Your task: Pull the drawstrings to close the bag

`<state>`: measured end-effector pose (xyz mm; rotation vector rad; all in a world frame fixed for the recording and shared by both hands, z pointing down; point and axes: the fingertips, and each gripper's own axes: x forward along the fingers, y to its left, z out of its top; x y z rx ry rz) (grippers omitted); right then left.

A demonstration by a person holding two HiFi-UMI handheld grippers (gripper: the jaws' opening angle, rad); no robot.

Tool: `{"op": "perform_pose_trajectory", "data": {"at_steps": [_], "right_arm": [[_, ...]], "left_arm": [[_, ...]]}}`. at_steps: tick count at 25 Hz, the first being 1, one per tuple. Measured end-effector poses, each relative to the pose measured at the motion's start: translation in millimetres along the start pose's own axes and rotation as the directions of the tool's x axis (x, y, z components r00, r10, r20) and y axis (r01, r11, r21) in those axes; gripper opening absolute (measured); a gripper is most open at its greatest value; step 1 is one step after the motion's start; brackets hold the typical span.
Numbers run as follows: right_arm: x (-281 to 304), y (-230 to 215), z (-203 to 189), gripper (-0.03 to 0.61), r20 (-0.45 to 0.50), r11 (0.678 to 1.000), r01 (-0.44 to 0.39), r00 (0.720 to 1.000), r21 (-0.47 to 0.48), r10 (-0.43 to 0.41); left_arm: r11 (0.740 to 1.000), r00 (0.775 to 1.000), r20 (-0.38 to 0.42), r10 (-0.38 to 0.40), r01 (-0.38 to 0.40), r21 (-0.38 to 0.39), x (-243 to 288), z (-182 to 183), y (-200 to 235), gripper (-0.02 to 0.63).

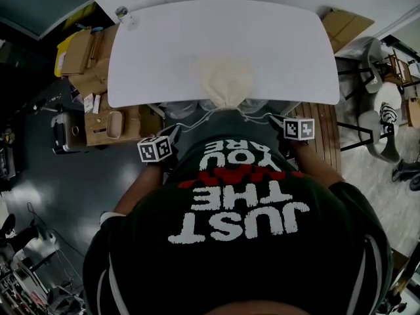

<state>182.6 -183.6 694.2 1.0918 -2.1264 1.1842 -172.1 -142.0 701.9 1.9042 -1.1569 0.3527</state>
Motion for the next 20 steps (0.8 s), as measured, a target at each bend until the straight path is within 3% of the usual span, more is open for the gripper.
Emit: {"op": "perform_pose_trajectory", "data": {"at_steps": [20], "right_arm": [[5, 2, -3, 0.008, -0.010, 1.000, -0.016, 1.000, -0.012, 0.015]], "left_arm": [[1.000, 0.999, -0.030, 0.023, -0.022, 0.011, 0, -14, 8, 0.008]]}}
